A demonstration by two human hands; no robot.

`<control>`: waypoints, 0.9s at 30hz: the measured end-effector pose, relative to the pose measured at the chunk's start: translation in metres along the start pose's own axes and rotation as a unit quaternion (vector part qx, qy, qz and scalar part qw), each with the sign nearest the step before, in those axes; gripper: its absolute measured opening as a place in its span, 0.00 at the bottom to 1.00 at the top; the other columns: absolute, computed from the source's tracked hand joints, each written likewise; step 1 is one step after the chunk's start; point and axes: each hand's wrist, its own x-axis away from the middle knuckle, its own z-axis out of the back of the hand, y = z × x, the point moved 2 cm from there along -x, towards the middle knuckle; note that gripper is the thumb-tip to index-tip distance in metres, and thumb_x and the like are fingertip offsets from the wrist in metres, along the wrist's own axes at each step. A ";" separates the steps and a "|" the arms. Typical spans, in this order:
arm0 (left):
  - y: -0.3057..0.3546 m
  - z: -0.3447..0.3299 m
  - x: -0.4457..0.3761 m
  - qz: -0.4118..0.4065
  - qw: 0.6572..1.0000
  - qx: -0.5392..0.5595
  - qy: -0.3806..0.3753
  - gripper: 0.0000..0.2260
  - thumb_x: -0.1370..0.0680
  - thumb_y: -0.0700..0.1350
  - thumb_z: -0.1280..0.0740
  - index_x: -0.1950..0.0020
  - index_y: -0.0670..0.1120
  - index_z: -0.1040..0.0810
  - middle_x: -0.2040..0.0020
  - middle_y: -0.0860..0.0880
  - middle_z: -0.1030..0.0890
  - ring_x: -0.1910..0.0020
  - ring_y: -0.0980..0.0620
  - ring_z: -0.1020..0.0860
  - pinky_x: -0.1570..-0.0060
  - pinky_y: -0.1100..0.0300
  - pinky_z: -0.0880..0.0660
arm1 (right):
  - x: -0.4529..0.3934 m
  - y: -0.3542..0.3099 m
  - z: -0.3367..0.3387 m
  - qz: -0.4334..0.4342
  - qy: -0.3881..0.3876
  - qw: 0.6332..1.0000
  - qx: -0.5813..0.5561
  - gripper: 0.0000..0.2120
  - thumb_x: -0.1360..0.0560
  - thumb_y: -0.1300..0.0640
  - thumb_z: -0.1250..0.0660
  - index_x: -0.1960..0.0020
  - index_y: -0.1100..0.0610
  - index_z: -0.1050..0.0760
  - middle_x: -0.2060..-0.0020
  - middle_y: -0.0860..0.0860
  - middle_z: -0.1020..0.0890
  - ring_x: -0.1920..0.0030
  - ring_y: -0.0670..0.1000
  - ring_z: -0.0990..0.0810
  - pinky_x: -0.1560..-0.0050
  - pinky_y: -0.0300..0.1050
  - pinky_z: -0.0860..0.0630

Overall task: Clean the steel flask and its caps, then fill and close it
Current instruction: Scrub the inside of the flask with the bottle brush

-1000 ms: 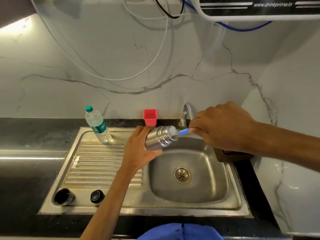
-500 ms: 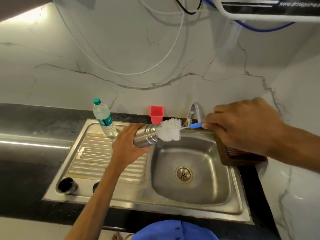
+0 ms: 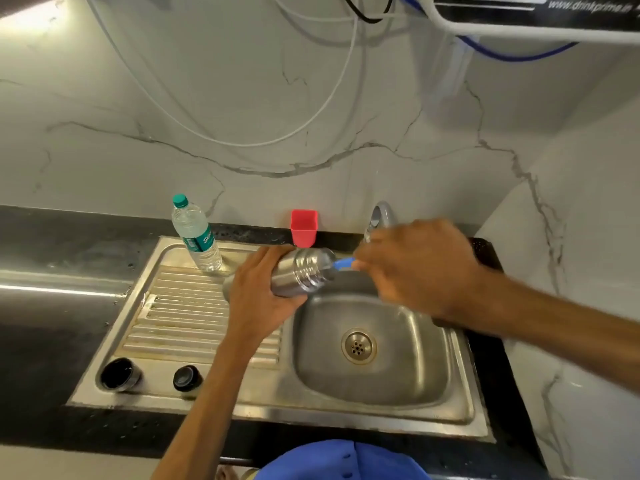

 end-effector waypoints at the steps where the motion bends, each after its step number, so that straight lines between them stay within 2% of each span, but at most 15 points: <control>1: 0.001 -0.003 0.001 -0.009 1.000 -0.002 -0.014 0.34 0.38 0.51 0.14 0.35 0.50 0.21 0.45 0.53 0.17 0.48 0.54 0.22 0.53 0.54 0.25 | 0.000 -0.007 -0.007 0.018 -0.017 1.000 -0.004 0.09 0.25 0.48 0.27 0.62 0.48 0.18 0.69 0.47 0.21 0.76 0.54 0.26 0.69 0.40 0.43; 3: -0.016 -0.002 0.007 -0.003 0.999 -0.012 -0.046 0.35 0.38 0.52 0.15 0.33 0.52 0.23 0.44 0.54 0.18 0.48 0.51 0.20 0.52 0.50 0.21 | 0.003 0.005 -0.005 0.011 -0.062 0.998 -0.020 0.11 0.19 0.42 0.35 0.52 0.45 0.17 0.61 0.46 0.18 0.65 0.54 0.18 0.65 0.43 0.37; 4: -0.028 0.002 0.009 0.012 0.998 -0.017 -0.051 0.36 0.38 0.52 0.16 0.32 0.53 0.24 0.44 0.54 0.18 0.49 0.50 0.20 0.52 0.48 0.20 | 0.008 0.017 0.002 -0.001 -0.065 0.997 -0.032 0.13 0.18 0.40 0.39 0.48 0.43 0.18 0.58 0.45 0.18 0.62 0.54 0.17 0.64 0.43 0.36; 7: -0.035 0.006 0.010 0.049 0.998 -0.030 -0.013 0.34 0.38 0.50 0.16 0.33 0.52 0.22 0.44 0.53 0.18 0.49 0.50 0.20 0.52 0.49 0.21 | 0.016 0.039 0.014 -0.023 0.044 0.999 -0.020 0.14 0.18 0.45 0.38 0.54 0.45 0.15 0.66 0.45 0.19 0.73 0.56 0.21 0.67 0.40 0.40; 8: -0.023 0.001 0.007 0.041 0.999 -0.032 -0.005 0.33 0.37 0.49 0.16 0.34 0.50 0.21 0.45 0.52 0.17 0.49 0.51 0.20 0.53 0.51 0.24 | 0.014 0.035 0.010 -0.027 0.050 0.998 -0.009 0.13 0.19 0.45 0.36 0.56 0.46 0.15 0.67 0.46 0.19 0.74 0.57 0.22 0.68 0.40 0.40; 10: 0.001 -0.013 0.002 0.013 0.999 -0.028 -0.010 0.32 0.38 0.50 0.15 0.36 0.49 0.20 0.45 0.52 0.17 0.49 0.52 0.21 0.52 0.55 0.28 | 0.008 0.011 -0.016 -0.013 0.000 1.000 -0.005 0.11 0.22 0.45 0.34 0.58 0.46 0.17 0.68 0.46 0.20 0.75 0.55 0.23 0.72 0.39 0.35; 13: -0.005 -0.016 0.007 0.004 0.999 -0.024 -0.042 0.36 0.38 0.51 0.15 0.32 0.52 0.22 0.43 0.52 0.17 0.48 0.53 0.21 0.51 0.53 0.24 | 0.014 0.018 -0.025 -0.004 -0.039 0.998 -0.039 0.11 0.22 0.41 0.33 0.57 0.45 0.17 0.67 0.45 0.20 0.72 0.52 0.21 0.72 0.39 0.33; 16: -0.029 -0.001 0.007 0.044 0.999 -0.019 -0.011 0.35 0.38 0.48 0.14 0.33 0.49 0.22 0.45 0.50 0.16 0.50 0.51 0.21 0.52 0.51 0.23 | 0.024 0.048 -0.002 -0.044 0.019 0.998 -0.029 0.15 0.18 0.41 0.38 0.55 0.43 0.16 0.66 0.44 0.19 0.71 0.54 0.20 0.68 0.38 0.39; 19: -0.005 -0.011 -0.004 0.033 0.999 -0.003 0.005 0.32 0.38 0.45 0.14 0.36 0.46 0.20 0.47 0.49 0.16 0.50 0.55 0.24 0.53 0.55 0.28 | 0.016 0.025 -0.006 -0.060 0.044 0.997 -0.032 0.18 0.19 0.40 0.42 0.53 0.45 0.16 0.64 0.45 0.18 0.70 0.54 0.20 0.68 0.42 0.30; 21: 0.006 -0.021 -0.003 0.006 1.000 0.005 -0.019 0.33 0.38 0.48 0.14 0.36 0.49 0.21 0.46 0.51 0.17 0.49 0.57 0.24 0.52 0.57 0.29 | 0.011 -0.003 -0.026 -0.052 -0.035 0.995 -0.071 0.19 0.16 0.39 0.46 0.46 0.44 0.18 0.58 0.45 0.19 0.63 0.51 0.18 0.63 0.45 0.23; 23: -0.003 -0.021 0.003 -0.007 0.998 -0.009 -0.057 0.35 0.38 0.51 0.14 0.34 0.51 0.22 0.44 0.53 0.18 0.47 0.54 0.22 0.50 0.56 0.27 | 0.011 0.003 -0.029 -0.035 -0.108 0.990 -0.081 0.21 0.15 0.37 0.49 0.42 0.44 0.21 0.55 0.44 0.20 0.56 0.50 0.18 0.57 0.45 0.23; 24: -0.012 -0.018 0.006 -0.001 0.997 -0.012 -0.071 0.36 0.38 0.51 0.14 0.32 0.51 0.23 0.43 0.53 0.18 0.47 0.53 0.22 0.50 0.55 0.27 | 0.013 0.014 -0.021 -0.024 -0.104 0.991 -0.079 0.21 0.15 0.37 0.49 0.43 0.44 0.20 0.55 0.44 0.20 0.56 0.51 0.17 0.59 0.44 0.25; 25: -0.023 -0.015 0.008 0.013 0.997 -0.013 -0.079 0.37 0.38 0.49 0.14 0.32 0.51 0.22 0.43 0.53 0.18 0.47 0.52 0.21 0.51 0.56 0.27 | 0.017 0.026 -0.013 -0.007 -0.064 0.996 -0.066 0.20 0.15 0.39 0.47 0.47 0.45 0.19 0.58 0.45 0.19 0.60 0.53 0.17 0.64 0.44 0.29; 27: -0.033 -0.009 0.009 0.038 0.996 -0.006 -0.079 0.35 0.38 0.47 0.15 0.33 0.51 0.22 0.44 0.55 0.18 0.48 0.52 0.21 0.54 0.56 0.27 | 0.026 0.041 -0.004 0.018 0.049 0.998 -0.021 0.13 0.19 0.45 0.37 0.55 0.49 0.17 0.66 0.47 0.21 0.73 0.56 0.22 0.70 0.41 0.37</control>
